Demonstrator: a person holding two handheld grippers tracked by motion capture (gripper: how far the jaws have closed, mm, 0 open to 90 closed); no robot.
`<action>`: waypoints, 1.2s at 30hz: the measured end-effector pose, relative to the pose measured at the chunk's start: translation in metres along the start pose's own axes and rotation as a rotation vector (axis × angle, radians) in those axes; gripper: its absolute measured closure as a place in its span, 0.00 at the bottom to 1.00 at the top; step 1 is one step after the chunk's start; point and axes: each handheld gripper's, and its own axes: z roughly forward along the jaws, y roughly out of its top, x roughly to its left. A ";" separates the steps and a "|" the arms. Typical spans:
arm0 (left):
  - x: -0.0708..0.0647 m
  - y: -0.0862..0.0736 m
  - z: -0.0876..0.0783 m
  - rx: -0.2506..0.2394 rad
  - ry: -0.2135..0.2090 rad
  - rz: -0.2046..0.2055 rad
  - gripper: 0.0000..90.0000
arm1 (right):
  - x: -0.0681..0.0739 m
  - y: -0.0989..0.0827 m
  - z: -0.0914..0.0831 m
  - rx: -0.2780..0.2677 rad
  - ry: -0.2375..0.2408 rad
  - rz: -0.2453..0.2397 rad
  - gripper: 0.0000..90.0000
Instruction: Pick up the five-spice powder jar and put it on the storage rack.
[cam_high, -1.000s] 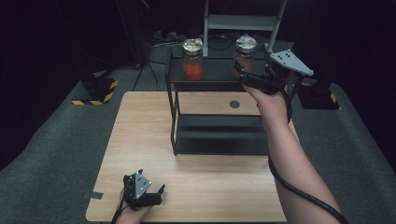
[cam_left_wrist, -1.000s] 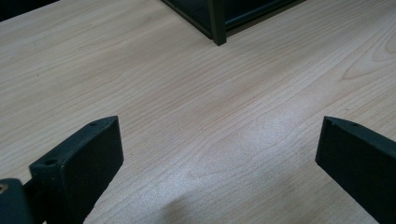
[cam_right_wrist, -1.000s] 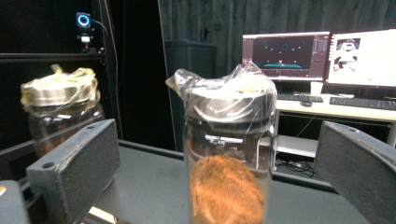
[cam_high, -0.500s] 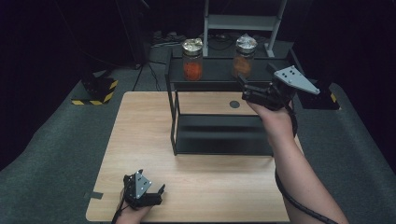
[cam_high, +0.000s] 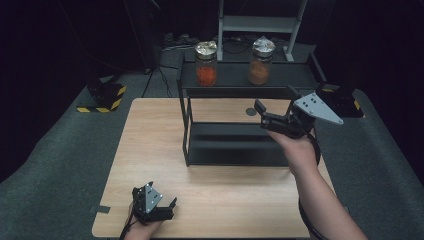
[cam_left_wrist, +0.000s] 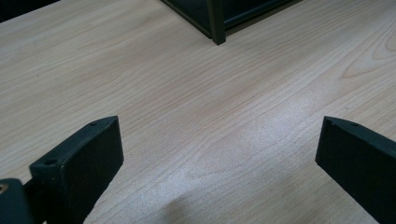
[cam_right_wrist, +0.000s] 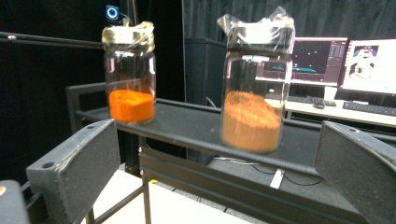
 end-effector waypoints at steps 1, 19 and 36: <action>0.000 0.000 0.000 -0.001 0.000 0.001 0.01 | 0.000 -0.003 -0.002 0.001 0.003 -0.003 0.00; -0.001 0.000 0.000 0.002 0.002 0.007 0.01 | 0.010 -0.042 -0.036 0.028 0.021 -0.048 0.00; -0.002 0.000 0.000 -0.002 0.011 0.006 0.01 | 0.015 -0.083 -0.065 0.092 0.011 -0.094 0.00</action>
